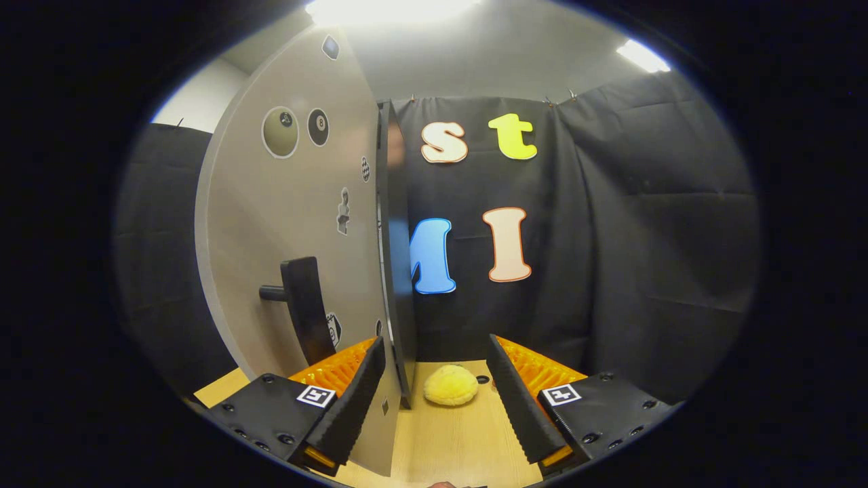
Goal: Open the shoe cabinet door, grab the shoes and put them into the shoe cabinet, then close the shoe cabinet door.
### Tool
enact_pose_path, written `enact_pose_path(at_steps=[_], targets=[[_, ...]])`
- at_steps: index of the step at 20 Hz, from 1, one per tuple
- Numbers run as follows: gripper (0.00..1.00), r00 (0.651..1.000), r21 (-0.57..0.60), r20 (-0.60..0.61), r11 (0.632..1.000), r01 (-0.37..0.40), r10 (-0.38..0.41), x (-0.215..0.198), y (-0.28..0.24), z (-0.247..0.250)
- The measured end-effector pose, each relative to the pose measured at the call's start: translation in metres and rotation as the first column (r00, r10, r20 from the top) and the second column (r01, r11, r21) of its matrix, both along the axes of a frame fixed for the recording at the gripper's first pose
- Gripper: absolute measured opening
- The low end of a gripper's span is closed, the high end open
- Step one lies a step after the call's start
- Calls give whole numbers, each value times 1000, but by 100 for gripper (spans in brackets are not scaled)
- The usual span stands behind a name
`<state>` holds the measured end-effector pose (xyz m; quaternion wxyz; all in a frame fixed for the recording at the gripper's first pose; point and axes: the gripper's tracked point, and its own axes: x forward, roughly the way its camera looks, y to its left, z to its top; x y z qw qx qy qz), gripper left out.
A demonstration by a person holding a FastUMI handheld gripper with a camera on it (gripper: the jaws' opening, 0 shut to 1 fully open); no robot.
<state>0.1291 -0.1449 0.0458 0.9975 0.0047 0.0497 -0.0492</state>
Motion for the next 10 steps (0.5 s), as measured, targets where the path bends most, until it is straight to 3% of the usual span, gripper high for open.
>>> enact_pose_path(at_steps=[4,10], targets=[[95,999,8,-3,999,39,-39,-6,19,-3],[95,999,39,-35,999,35,-33,-7,75,-10]])
